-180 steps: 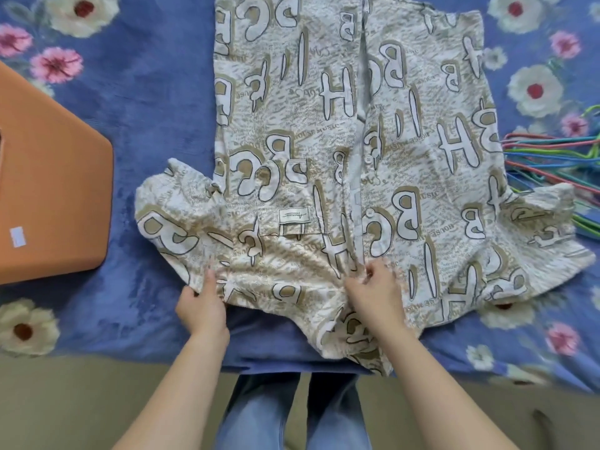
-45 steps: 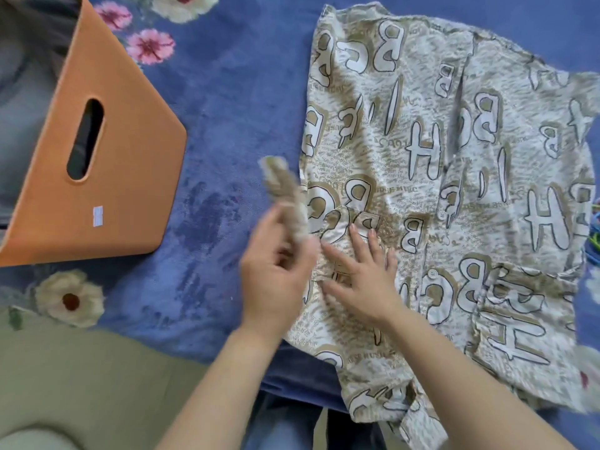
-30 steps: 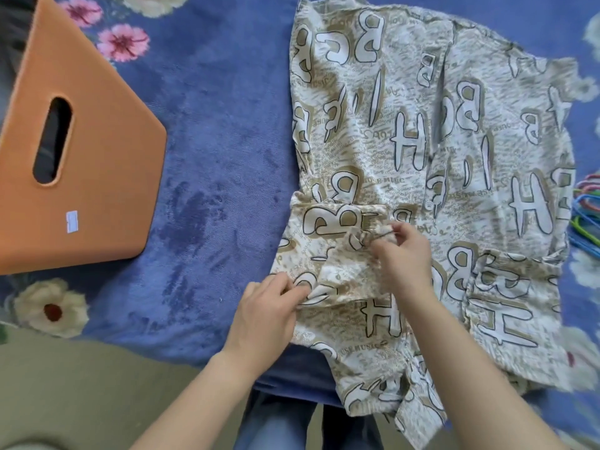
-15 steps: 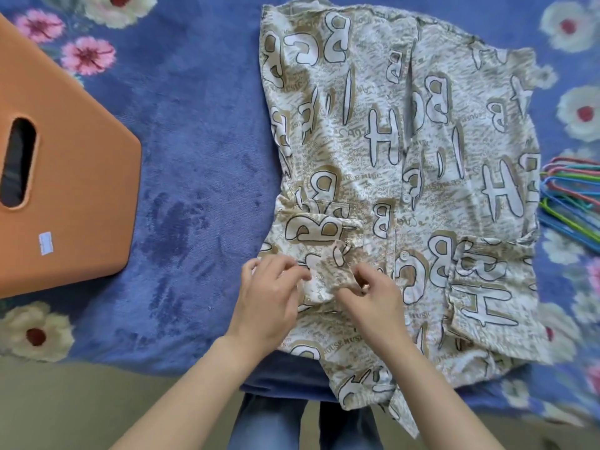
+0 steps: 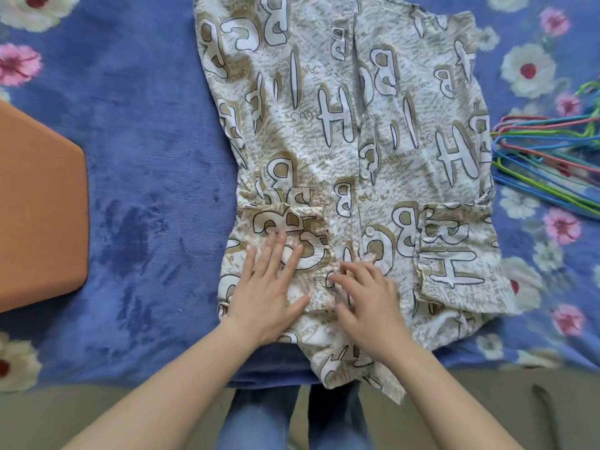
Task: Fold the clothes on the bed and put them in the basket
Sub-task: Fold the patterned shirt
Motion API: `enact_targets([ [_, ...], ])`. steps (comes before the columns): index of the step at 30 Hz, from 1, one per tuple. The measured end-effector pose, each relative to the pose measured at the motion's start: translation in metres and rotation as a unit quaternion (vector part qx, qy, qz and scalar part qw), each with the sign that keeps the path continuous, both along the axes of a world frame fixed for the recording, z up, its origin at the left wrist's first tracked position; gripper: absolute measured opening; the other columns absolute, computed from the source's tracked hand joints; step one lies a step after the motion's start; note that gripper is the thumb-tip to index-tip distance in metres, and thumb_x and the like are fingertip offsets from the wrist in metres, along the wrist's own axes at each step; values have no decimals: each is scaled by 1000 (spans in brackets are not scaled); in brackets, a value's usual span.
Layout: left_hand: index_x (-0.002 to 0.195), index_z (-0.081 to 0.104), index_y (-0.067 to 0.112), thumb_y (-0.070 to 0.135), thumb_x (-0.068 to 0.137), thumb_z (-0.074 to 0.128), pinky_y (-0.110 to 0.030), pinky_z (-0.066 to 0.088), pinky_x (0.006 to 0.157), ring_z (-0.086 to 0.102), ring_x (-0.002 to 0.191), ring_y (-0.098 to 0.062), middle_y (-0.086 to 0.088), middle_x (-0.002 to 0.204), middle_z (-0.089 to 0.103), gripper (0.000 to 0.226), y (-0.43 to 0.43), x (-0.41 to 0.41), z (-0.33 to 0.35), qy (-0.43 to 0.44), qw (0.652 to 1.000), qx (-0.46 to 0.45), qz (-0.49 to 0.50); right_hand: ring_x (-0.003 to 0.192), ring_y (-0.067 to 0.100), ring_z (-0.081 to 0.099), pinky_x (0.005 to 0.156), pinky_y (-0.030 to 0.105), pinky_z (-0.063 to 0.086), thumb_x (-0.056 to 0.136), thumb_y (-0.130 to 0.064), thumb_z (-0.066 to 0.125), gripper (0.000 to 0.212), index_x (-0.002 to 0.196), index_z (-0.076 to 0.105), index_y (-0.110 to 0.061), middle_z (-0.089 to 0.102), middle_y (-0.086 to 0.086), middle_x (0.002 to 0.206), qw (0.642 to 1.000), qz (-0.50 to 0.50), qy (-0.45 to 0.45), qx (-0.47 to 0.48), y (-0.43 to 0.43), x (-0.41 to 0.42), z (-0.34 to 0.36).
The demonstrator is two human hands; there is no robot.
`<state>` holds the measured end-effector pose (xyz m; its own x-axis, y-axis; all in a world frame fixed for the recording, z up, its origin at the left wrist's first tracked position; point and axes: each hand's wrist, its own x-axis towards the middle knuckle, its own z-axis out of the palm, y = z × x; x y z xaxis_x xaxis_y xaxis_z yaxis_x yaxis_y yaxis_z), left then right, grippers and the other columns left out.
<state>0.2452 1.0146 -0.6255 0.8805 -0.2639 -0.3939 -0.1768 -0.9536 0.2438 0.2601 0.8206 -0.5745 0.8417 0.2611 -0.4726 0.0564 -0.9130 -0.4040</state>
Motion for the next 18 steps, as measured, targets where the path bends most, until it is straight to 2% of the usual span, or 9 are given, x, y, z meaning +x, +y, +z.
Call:
enact_targets([
  [4, 156, 17, 21, 62, 92, 36, -47, 8, 116, 4, 150, -23, -9, 163, 10, 78, 0, -30, 8, -23, 990, -65, -119, 134, 17, 39, 109, 47, 38, 80, -20, 41, 58, 136, 53, -13, 52, 3, 140, 998, -15, -60, -26, -63, -4, 10],
  [6, 155, 19, 18, 61, 83, 47, -46, 10, 116, 8, 150, -25, -10, 162, 13, 89, -4, -46, 14, -9, 981, -82, -173, 143, 23, 27, 112, 52, 33, 71, -14, 46, 80, 150, 34, -13, 35, 6, 155, 993, 30, -66, -97, -111, -13, 17],
  [7, 155, 21, 15, 57, 77, 51, -47, 12, 116, 10, 150, -27, -12, 162, 14, 93, -7, -52, 15, -7, 979, -81, -186, 148, 23, 15, 117, 52, 25, 66, -10, 53, 96, 155, 18, -16, 20, 5, 161, 988, 50, -52, -133, -136, -19, 20],
  [9, 153, 23, 9, 33, 69, 53, -47, 12, 117, 13, 149, -31, -17, 160, 16, 93, -10, -57, 14, -14, 980, -50, -191, 151, 26, 2, 120, 49, 11, 54, -8, 70, 123, 157, 4, -21, 4, 7, 164, 977, 106, -10, -187, -169, -29, 20],
  [11, 153, 19, 4, 5, 66, 39, -46, 8, 118, 13, 148, -34, -21, 158, 19, 90, -18, -58, 9, -48, 984, -12, -172, 150, 31, 10, 116, 50, 13, 43, -17, 83, 136, 157, 9, -17, 11, 11, 163, 960, 160, 18, -228, -190, -36, 14],
  [12, 153, 16, 4, 0, 65, 33, -46, 6, 119, 12, 148, -34, -21, 158, 21, 89, -23, -57, 8, -56, 986, 0, -157, 149, 31, 13, 116, 50, 14, 42, -26, 88, 139, 156, 10, -15, 14, 12, 162, 955, 174, 19, -238, -194, -36, 9],
  [15, 153, 19, 4, 12, 61, 52, -48, 8, 118, 14, 149, -32, -17, 160, 17, 98, -32, -51, 3, -41, 989, 19, -143, 148, 27, 16, 117, 47, 11, 55, -45, 85, 128, 156, 12, -12, 18, 11, 161, 960, 181, -11, -213, -191, -26, -13],
  [16, 153, 20, 6, 19, 60, 54, -49, 10, 117, 15, 148, -31, -16, 160, 17, 100, -33, -48, 3, -26, 989, 27, -142, 149, 26, 16, 117, 46, 11, 64, -42, 77, 114, 156, 15, -14, 19, 9, 161, 960, 189, -26, -204, -184, -18, -17],
  [18, 154, 18, 10, 27, 69, 42, -48, 10, 117, 13, 149, -29, -14, 160, 18, 90, -32, -40, 8, -2, 989, 30, -143, 149, 22, 14, 118, 42, 10, 79, -33, 50, 83, 156, 18, -25, 20, 4, 161, 957, 218, -47, -184, -171, -1, -20],
])
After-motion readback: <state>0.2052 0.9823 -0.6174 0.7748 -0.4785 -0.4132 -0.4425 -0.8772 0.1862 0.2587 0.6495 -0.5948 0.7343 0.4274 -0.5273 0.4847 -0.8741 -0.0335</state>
